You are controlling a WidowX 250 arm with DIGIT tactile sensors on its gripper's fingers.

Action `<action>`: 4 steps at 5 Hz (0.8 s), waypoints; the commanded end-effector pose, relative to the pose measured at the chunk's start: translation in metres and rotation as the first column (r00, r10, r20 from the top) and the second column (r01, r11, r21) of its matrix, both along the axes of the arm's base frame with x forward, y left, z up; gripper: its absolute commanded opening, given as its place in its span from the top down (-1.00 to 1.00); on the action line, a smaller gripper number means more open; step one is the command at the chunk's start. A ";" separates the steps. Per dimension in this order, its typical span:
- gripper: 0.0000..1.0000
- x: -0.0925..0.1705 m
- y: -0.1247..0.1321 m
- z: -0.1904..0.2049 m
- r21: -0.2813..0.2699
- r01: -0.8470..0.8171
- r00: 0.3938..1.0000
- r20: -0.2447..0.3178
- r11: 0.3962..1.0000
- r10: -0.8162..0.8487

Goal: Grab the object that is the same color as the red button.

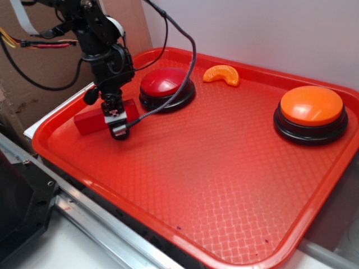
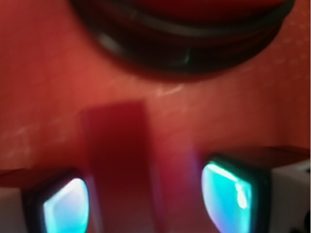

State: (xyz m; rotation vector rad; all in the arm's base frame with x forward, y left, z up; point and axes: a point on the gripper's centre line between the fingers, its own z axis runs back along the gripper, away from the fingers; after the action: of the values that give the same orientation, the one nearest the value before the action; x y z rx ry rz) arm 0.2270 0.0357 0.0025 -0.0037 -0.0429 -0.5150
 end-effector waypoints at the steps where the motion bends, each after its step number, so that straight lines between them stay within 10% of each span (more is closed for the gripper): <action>1: 1.00 0.002 -0.009 0.009 0.020 -0.009 0.999 0.054 1.000 0.007; 4: 1.00 -0.021 -0.062 0.092 -0.085 -0.205 0.978 -0.062 0.975 0.200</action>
State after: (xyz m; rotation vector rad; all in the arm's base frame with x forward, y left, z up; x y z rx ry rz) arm 0.1948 -0.0224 0.0821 -0.1035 0.0384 -0.2934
